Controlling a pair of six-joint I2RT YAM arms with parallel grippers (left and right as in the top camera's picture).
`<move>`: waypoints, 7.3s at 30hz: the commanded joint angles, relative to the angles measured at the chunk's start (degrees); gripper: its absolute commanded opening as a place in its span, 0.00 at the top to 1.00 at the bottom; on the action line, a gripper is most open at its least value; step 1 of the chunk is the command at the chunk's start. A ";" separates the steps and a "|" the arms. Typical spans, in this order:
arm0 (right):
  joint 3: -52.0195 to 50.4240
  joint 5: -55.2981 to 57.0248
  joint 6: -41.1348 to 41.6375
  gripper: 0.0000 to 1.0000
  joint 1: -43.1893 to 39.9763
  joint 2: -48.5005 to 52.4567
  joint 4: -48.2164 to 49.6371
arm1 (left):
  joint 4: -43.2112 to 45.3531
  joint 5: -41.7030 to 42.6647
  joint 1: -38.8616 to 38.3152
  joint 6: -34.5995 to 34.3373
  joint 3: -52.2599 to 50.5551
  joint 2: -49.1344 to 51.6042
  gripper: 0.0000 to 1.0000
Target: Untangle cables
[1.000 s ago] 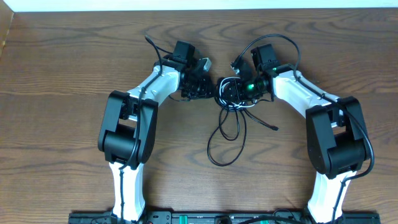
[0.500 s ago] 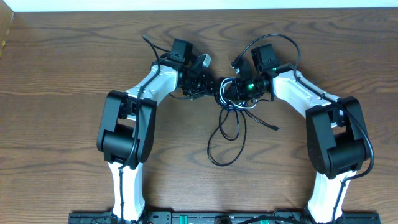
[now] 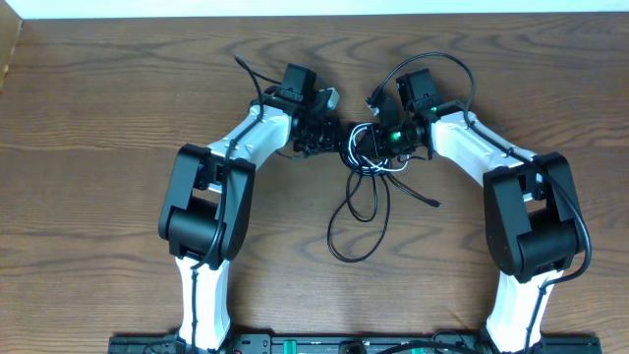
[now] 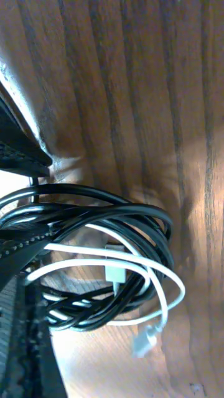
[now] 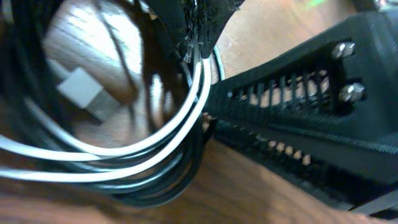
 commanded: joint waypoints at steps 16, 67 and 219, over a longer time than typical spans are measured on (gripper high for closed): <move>1.11 -14.64 4.66 0.99 -2.75 -1.79 8.00 | 0.52 -3.26 -0.26 -0.42 -4.37 0.98 0.70; -12.94 12.79 16.20 0.85 -0.22 -23.76 -2.54 | 0.55 -11.52 -0.26 -0.28 -7.80 0.98 0.64; 3.32 18.14 5.90 0.47 -23.82 -9.27 -18.86 | 9.73 -30.73 -28.65 -1.55 -0.39 0.37 0.64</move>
